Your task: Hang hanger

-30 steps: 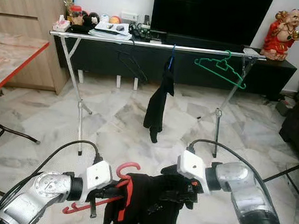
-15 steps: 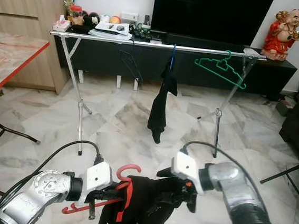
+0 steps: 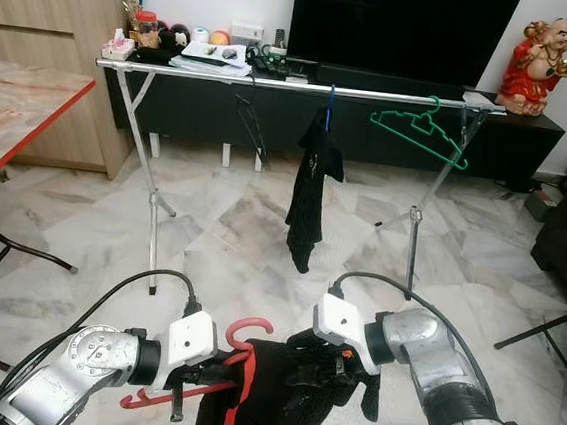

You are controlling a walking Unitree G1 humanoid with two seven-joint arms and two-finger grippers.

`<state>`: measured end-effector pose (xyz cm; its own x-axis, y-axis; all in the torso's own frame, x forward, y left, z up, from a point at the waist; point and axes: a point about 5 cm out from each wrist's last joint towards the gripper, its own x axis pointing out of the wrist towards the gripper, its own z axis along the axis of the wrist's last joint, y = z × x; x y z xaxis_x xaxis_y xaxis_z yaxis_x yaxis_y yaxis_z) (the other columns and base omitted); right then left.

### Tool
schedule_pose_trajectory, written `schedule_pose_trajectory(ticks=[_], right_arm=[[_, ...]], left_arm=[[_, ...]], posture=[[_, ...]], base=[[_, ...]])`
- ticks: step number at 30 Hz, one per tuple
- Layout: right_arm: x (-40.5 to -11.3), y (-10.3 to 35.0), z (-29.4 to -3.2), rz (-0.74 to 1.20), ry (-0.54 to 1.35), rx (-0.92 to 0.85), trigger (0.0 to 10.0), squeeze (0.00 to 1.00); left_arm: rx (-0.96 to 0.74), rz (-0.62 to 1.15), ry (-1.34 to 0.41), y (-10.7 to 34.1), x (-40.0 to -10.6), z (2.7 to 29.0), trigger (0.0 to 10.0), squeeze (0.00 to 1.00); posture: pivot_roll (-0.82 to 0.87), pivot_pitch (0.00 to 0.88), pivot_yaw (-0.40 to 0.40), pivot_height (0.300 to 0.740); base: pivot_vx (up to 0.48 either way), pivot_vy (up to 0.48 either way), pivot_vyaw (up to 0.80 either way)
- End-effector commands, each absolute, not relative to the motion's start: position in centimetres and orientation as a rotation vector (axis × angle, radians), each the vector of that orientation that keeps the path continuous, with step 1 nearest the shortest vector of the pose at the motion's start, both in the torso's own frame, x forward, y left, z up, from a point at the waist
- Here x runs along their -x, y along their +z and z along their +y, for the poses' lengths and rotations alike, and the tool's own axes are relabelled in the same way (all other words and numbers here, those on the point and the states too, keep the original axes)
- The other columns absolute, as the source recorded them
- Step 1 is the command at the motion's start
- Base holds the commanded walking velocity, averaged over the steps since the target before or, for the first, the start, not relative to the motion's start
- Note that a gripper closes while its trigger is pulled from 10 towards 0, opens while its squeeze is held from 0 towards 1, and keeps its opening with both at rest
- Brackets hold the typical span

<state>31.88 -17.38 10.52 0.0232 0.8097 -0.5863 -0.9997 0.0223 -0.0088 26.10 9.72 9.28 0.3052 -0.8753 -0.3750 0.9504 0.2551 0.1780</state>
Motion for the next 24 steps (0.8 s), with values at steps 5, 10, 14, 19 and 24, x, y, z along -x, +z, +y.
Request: schedule_pose_trajectory(ticks=[5,10,14,19,24], right_arm=[[-32.2,10.9,-17.3,0.488,1.498,0.518,0.0,0.0],[-32.1,10.6,-17.1,0.487,1.501,0.509,0.0,0.0],[-31.9,10.4,-16.8,0.487,1.52,0.499,0.0,0.0],[-31.8,10.2,-16.5,0.487,1.528,0.495,0.0,0.0],[-31.7,9.9,-16.2,0.491,1.536,0.499,0.0,0.0]], left_arm=[[-0.405,0.166,-1.282,10.3,-26.0,9.0,10.0,0.0],[-0.403,0.163,-1.29,10.3,-26.0,8.8,10.0,0.0],[-0.4,0.157,-1.295,10.4,-26.1,8.5,10.0,0.0],[-0.399,0.15,-1.293,10.6,-26.2,8.3,10.0,0.0],[-0.377,0.147,-1.294,10.9,-26.3,8.1,10.0,0.0]], posture=[[0.04,0.0,-0.054,0.74],[0.04,0.0,-0.053,0.74],[0.04,0.0,-0.054,0.74],[0.04,0.0,-0.057,0.74],[0.04,0.0,-0.06,0.74]], base=[[0.0,0.0,0.0],[0.0,0.0,0.0],[0.0,0.0,0.0],[0.0,0.0,0.0],[0.0,0.0,0.0]])
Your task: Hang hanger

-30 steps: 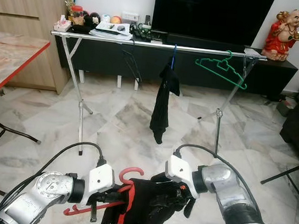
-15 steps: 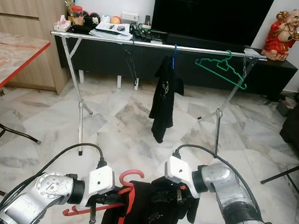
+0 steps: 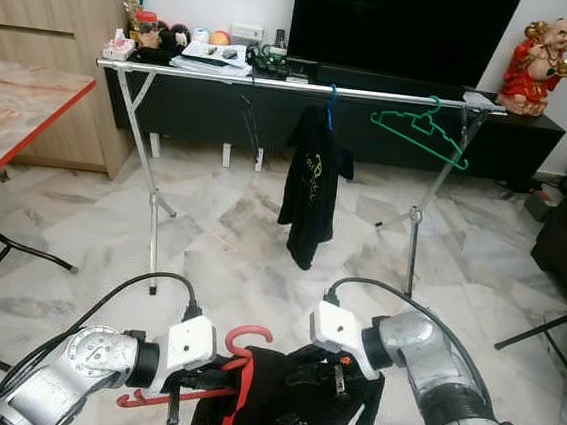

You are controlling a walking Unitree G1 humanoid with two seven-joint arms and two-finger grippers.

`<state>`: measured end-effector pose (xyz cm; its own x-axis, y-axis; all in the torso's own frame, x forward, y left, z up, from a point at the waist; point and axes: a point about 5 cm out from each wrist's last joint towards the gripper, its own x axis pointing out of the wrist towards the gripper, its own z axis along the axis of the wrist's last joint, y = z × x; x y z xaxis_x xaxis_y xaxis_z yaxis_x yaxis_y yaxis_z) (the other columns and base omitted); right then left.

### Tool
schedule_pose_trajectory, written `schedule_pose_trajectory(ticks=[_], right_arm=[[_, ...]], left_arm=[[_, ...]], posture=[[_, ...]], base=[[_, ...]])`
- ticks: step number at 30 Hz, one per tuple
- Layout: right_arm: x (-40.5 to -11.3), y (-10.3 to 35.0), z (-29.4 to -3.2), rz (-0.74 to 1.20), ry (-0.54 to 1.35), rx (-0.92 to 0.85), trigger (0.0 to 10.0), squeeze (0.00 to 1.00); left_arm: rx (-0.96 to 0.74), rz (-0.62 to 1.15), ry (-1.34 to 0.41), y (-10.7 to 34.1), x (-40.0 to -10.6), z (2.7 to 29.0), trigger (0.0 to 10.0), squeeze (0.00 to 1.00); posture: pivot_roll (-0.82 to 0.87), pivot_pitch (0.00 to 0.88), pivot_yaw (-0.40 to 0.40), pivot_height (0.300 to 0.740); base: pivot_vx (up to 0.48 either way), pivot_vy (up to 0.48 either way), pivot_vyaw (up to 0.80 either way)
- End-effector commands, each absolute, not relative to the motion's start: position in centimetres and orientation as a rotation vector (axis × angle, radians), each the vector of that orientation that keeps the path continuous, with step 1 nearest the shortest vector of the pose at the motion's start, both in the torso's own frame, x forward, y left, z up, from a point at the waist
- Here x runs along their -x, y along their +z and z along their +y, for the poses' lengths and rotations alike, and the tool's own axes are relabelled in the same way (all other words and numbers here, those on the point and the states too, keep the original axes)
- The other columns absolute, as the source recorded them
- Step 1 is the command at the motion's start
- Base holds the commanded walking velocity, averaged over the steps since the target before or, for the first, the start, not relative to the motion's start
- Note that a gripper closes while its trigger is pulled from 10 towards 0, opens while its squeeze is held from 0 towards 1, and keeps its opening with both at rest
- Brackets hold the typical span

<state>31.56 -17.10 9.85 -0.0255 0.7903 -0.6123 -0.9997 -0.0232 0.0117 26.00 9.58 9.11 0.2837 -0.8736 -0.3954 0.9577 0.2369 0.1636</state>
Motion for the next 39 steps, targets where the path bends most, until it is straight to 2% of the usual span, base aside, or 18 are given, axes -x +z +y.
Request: schedule_pose_trajectory(ticks=[1,12,34,35,36,37,39], right_arm=[[-31.7,9.9,-16.2,0.492,1.538,0.501,0.0,0.0],[-32.0,10.1,-16.2,0.498,1.538,0.524,0.0,0.0],[-32.0,10.2,-16.5,0.51,1.543,0.544,0.0,0.0],[-32.0,10.2,-16.5,0.511,1.543,0.544,0.0,0.0],[-32.0,10.2,-16.5,0.511,1.543,0.544,0.0,0.0],[-32.0,10.1,-16.5,0.512,1.544,0.544,0.0,0.0],[-31.9,10.1,-16.5,0.514,1.546,0.544,0.0,0.0]], left_arm=[[-0.361,0.146,-1.294,11.1,-26.3,8.0,10.0,0.0],[-0.325,0.106,-1.288,12.2,-26.8,7.7,10.0,0.0],[-0.387,0.14,-1.277,11.5,-27.1,7.8,10.0,0.0],[-0.389,0.156,-1.28,11.3,-27.1,7.8,10.0,0.09],[-0.387,0.159,-1.283,11.3,-27.1,7.8,10.0,0.57],[-0.377,0.16,-1.281,11.3,-27.1,7.8,10.0,1.0],[-0.373,0.157,-1.276,11.3,-27.1,7.8,10.0,1.0]], posture=[[0.04,0.0,-0.06,0.74],[0.04,0.0,-0.061,0.74],[0.04,0.0,-0.064,0.74],[0.04,0.0,-0.064,0.74],[0.04,0.0,-0.064,0.74],[0.03,0.0,-0.064,0.74],[0.04,0.0,-0.064,0.74]], base=[[0.0,0.0,0.0],[0.0,0.0,0.0],[0.0,0.0,0.0],[0.0,0.0,0.0],[0.0,0.0,0.0],[0.0,0.0,0.0],[0.0,0.0,0.0]])
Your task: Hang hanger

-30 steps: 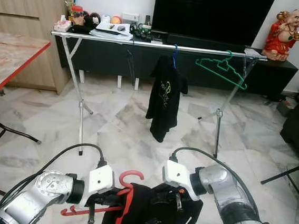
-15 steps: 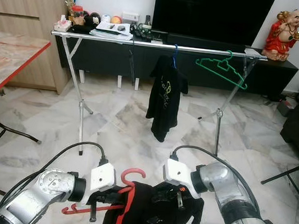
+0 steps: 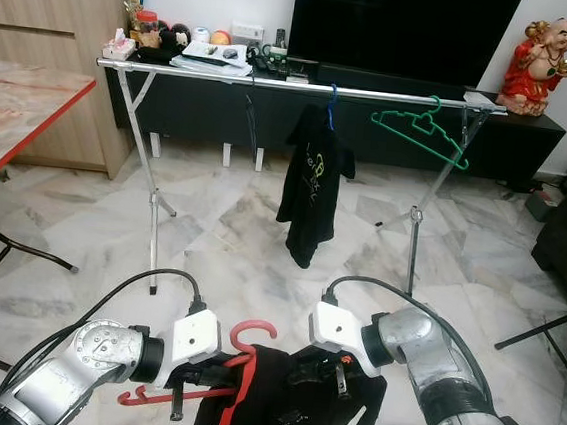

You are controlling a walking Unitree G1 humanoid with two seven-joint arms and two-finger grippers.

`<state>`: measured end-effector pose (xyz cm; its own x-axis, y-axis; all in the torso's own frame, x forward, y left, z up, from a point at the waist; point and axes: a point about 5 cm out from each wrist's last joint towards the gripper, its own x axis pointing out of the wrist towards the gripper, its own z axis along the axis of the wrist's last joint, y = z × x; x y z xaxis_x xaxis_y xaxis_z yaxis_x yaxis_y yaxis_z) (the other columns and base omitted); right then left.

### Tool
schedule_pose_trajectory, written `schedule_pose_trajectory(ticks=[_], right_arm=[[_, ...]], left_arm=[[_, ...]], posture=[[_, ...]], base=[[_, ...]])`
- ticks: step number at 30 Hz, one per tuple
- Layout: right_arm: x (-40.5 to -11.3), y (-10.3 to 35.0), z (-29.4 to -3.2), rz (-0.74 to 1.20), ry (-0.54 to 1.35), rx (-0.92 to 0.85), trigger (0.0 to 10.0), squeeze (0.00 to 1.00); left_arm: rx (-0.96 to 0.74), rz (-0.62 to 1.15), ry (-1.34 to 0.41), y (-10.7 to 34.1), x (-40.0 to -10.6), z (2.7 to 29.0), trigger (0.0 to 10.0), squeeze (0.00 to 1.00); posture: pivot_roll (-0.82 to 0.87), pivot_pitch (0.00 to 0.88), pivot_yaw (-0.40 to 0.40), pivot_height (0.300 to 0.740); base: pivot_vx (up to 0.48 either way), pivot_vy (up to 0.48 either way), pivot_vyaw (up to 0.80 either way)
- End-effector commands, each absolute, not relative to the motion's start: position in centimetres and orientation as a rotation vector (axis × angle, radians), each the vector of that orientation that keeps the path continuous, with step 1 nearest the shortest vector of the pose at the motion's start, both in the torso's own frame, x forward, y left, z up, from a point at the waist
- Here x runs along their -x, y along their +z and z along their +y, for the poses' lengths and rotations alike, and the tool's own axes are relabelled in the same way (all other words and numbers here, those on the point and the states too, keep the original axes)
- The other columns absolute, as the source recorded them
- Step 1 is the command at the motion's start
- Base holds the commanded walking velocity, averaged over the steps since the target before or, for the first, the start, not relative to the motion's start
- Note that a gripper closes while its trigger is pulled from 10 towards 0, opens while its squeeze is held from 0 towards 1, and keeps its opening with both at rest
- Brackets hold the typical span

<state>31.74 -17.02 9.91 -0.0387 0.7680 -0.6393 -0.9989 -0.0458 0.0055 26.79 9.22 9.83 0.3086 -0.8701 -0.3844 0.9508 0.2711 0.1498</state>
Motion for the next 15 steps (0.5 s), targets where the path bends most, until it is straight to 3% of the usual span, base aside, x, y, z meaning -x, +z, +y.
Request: schedule_pose_trajectory(ticks=[1,15], right_arm=[[-31.9,10.1,-16.5,0.514,1.546,0.544,0.0,0.0],[-31.5,9.3,-17.0,0.573,1.552,0.584,0.0,0.0]], left_arm=[[-0.373,0.157,-1.276,11.3,-27.1,7.8,10.0,1.0],[-0.446,0.224,-1.288,10.5,-26.9,9.7,10.0,1.0]], posture=[[0.04,0.0,-0.064,0.74],[0.04,0.0,-0.066,0.74]], base=[[0.0,0.0,0.0],[0.0,0.0,0.0]])
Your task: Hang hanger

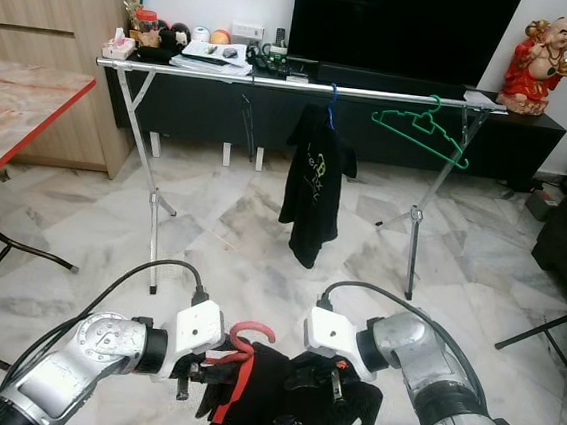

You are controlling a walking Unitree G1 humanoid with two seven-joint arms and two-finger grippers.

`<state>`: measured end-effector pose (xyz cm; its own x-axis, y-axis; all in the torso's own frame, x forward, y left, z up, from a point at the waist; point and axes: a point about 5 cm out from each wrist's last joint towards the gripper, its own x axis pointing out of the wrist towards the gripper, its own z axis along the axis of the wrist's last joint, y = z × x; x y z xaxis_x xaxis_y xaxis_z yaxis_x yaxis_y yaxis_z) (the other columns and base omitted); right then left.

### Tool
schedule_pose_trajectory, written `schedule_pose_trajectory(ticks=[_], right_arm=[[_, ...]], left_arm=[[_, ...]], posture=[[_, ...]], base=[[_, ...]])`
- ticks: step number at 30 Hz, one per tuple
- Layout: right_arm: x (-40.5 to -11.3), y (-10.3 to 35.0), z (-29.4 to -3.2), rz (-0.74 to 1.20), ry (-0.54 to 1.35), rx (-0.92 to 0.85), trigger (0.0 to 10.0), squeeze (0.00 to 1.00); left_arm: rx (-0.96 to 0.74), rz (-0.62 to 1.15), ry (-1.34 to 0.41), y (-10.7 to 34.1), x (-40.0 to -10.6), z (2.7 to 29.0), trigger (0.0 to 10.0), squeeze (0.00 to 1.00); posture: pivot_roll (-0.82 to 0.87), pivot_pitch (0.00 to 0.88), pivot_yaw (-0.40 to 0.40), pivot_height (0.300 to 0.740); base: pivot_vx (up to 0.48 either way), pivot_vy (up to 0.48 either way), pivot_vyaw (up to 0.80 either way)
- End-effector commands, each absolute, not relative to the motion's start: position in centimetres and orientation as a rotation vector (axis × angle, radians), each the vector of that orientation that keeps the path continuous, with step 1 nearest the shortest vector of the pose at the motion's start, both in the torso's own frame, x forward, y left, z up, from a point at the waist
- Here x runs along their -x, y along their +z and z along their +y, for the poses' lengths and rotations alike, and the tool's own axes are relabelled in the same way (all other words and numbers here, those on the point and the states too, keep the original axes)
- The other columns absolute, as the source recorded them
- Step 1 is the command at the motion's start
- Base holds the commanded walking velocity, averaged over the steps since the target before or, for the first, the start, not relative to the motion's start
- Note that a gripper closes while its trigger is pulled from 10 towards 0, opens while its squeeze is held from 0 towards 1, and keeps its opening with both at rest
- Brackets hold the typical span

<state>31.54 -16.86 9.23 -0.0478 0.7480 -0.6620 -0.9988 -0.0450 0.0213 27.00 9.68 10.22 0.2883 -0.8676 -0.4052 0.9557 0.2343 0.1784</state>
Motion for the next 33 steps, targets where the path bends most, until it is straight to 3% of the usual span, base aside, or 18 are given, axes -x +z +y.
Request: schedule_pose_trajectory(ticks=[1,10,21,22,23,24,27,33], right_arm=[[-31.5,9.3,-17.0,0.573,1.552,0.584,0.0,0.0],[-30.7,8.1,-18.9,0.671,1.524,0.628,0.0,0.0],[-30.6,8.1,-19.6,0.66,1.469,0.601,0.0,0.0],[-30.8,8.2,-19.8,0.647,1.442,0.598,0.0,0.0],[-30.9,8.3,-19.8,0.644,1.436,0.598,0.0,0.0],[-31.0,8.4,-20.2,0.633,1.398,0.598,0.0,0.0],[-31.4,8.5,-20.9,0.609,1.302,0.571,0.0,0.0],[-30.1,7.5,-21.8,0.659,1.321,0.543,0.0,0.0]], left_arm=[[-0.446,0.224,-1.288,10.5,-26.9,9.7,10.0,1.0],[-0.628,0.348,-1.246,9.3,-27.4,12.9,10.0,1.0],[-0.645,0.387,-1.172,8.9,-27.6,14.7,10.0,1.0],[-0.685,0.412,-1.152,8.4,-27.6,15.4,10.0,0.87],[-0.695,0.418,-1.149,8.3,-27.6,15.6,10.0,0.05],[-0.741,0.459,-1.095,7.7,-27.7,16.9,10.0,0.0],[-0.769,0.488,-0.971,7.1,-28.0,19.1,10.0,0.0],[-0.752,0.467,-0.858,6.8,-28.3,20.1,10.0,0.0]], posture=[[0.04,0.0,-0.066,0.74],[0.04,0.0,-0.068,0.74],[0.03,0.0,-0.065,0.74],[0.03,0.0,-0.065,0.74],[0.03,0.0,-0.065,0.74],[0.03,0.0,-0.065,0.74],[0.03,0.0,-0.065,0.74],[0.02,0.0,-0.06,0.74]], base=[[0.0,0.0,0.0],[0.0,0.0,0.0],[0.0,0.0,0.0],[0.0,0.0,0.0],[0.0,0.0,0.0],[0.0,0.0,0.0],[0.0,0.0,0.0],[0.0,0.0,0.0]])
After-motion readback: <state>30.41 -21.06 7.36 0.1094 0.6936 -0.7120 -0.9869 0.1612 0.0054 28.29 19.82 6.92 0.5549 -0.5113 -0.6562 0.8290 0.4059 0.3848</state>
